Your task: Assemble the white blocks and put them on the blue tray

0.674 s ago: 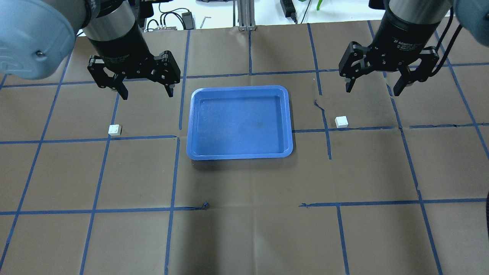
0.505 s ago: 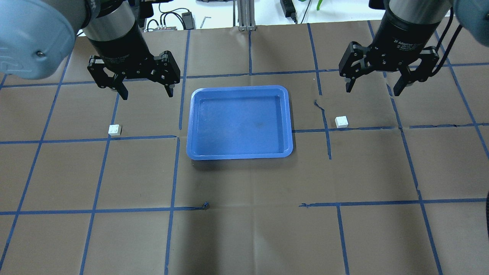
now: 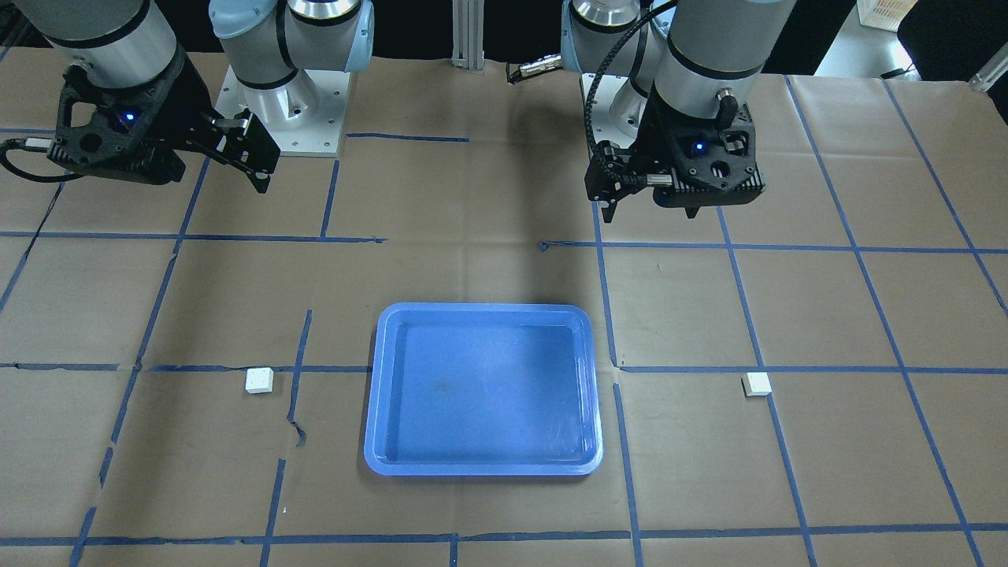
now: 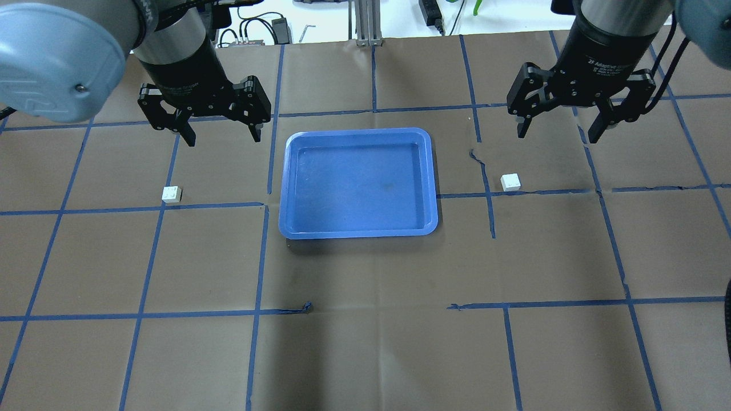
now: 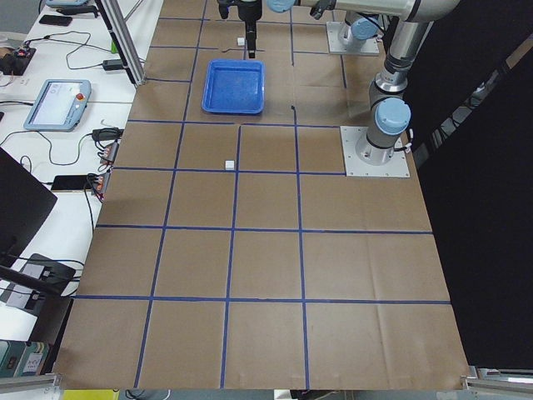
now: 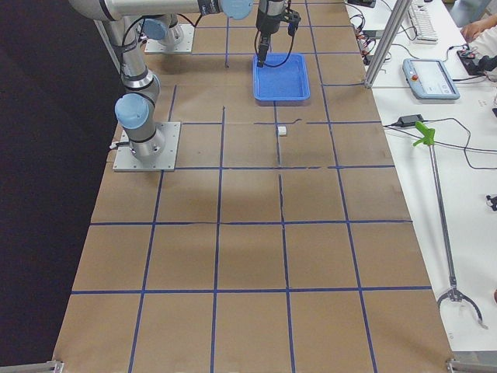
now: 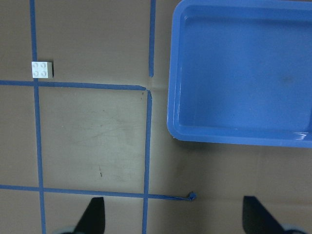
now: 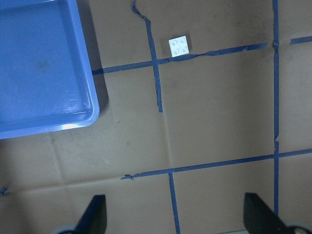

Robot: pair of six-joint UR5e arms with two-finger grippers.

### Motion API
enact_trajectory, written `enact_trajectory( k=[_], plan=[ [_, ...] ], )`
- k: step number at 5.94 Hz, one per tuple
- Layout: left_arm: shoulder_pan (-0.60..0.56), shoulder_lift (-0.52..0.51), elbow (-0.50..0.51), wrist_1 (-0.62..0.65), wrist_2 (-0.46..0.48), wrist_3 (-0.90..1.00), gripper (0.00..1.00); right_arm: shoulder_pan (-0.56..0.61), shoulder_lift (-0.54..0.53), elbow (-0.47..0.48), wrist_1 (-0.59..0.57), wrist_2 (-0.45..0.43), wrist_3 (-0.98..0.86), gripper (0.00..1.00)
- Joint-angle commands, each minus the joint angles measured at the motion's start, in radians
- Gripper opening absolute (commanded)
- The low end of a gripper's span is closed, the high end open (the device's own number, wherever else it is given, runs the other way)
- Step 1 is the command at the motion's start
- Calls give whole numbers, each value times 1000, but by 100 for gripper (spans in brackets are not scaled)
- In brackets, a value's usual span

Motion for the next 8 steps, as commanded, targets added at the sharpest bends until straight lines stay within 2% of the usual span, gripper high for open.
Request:
enact_trajectory(
  k=[1, 2, 3, 4, 5, 6, 7, 8],
  plan=[
    [115, -59, -5, 32, 3, 120, 99, -2, 6, 1, 8, -4, -20, 100],
    [182, -109, -5, 93, 8, 169, 99, -2, 6, 1, 9, 1, -66, 100],
    [251, -158, -8, 107, 11, 262, 99, -2, 8, 1, 2, -2, -194, 100],
    [299, -206, -32, 239, 11, 329, 99, -6, 8, 1, 0, -4, -342, 100],
    [340, -241, -110, 397, 6, 396, 99, -6, 20, 1, -3, -1, -485, 100],
    [412, -283, -199, 549, -3, 480, 99, -6, 40, 1, -61, -2, -635, 100],
    [422, -344, -271, 728, -48, 525, 99, -8, 57, 1, -107, -1, -889, 100],
    [430, -361, -311, 780, -52, 526, 99, -40, 69, 1, -123, 2, -1163, 100]
  ],
)
